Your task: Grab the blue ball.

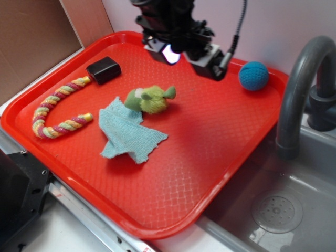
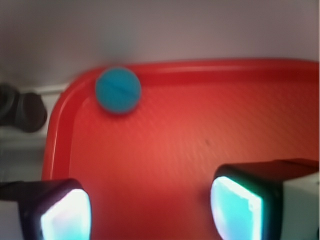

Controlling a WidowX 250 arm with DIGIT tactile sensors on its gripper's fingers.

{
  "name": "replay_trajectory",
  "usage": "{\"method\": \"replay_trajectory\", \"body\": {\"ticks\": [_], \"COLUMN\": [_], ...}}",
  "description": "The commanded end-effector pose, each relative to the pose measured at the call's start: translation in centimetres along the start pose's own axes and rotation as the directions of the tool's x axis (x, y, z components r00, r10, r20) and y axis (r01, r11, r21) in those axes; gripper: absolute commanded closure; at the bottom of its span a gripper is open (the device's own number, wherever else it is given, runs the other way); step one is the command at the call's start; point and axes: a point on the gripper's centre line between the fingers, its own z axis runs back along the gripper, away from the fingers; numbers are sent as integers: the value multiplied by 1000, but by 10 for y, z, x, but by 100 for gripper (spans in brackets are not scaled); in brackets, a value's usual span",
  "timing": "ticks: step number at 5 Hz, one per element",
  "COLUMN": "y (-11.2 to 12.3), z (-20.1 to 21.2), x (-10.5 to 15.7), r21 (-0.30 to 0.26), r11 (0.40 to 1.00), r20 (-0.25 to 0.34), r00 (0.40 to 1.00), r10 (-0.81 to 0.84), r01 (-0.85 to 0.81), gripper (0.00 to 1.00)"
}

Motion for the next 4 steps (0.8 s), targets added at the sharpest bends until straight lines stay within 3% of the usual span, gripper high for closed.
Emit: {"method": "replay_trajectory", "body": {"ticks": [1,3,4], "y": [-15,-22,-28], "z": [-11,-43,-57], "x": [34,52,57], "r21": [12,-41,-34], "r11": [1000,998,997], "r20": [99,54,30], "r00": [995,998,997], "r10": [21,-37,-69], "r01": [-22,39,70], "gripper": [0,0,0]}}
